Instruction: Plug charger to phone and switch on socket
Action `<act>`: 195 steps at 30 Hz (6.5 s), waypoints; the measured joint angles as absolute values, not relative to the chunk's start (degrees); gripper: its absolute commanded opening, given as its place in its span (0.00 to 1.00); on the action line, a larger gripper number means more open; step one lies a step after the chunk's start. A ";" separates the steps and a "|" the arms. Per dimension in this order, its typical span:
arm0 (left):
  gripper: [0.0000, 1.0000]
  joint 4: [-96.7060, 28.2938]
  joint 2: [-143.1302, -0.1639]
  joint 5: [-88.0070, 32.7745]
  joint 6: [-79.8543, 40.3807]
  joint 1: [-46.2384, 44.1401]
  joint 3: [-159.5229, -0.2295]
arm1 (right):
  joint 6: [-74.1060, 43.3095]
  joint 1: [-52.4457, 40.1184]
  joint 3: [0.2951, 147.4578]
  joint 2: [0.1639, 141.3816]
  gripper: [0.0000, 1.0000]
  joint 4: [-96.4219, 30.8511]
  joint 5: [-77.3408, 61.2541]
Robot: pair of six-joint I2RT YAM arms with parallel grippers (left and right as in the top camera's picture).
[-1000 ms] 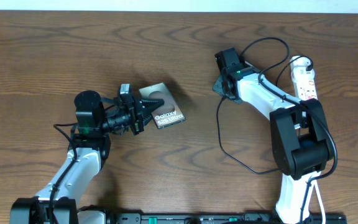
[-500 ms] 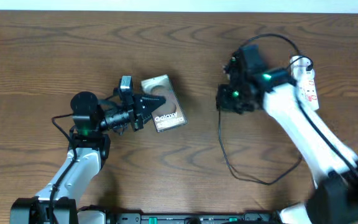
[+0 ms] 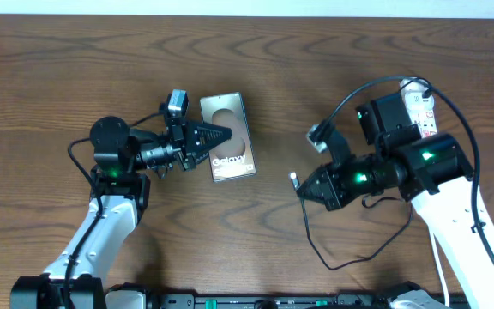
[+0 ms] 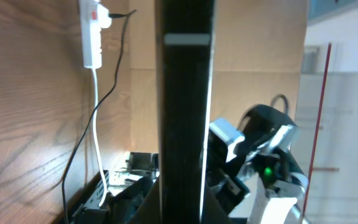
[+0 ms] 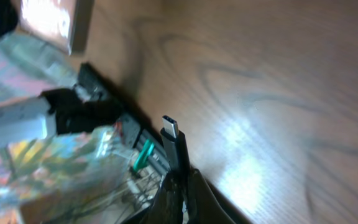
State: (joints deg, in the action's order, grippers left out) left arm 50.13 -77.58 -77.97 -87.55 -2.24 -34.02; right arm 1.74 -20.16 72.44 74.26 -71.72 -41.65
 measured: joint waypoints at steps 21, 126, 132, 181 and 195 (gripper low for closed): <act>0.07 52.93 -77.58 -73.12 -79.00 -2.90 -34.26 | -5.17 -27.57 61.34 74.52 0.01 -50.24 -54.74; 0.07 60.62 -77.58 -69.23 -76.73 -3.22 -34.33 | -18.83 -32.38 61.32 76.40 0.01 -36.69 -40.84; 0.07 57.17 -77.58 -69.32 -72.86 -3.09 -34.33 | -18.79 -32.38 61.32 75.00 0.01 -43.55 -27.59; 0.07 54.85 -77.58 -83.33 -69.21 11.57 -34.33 | -44.88 -43.13 63.26 113.12 0.35 -5.69 8.21; 0.08 54.85 -77.58 -83.79 -69.21 11.60 -34.33 | -48.38 -41.32 63.86 113.40 0.01 -8.40 5.54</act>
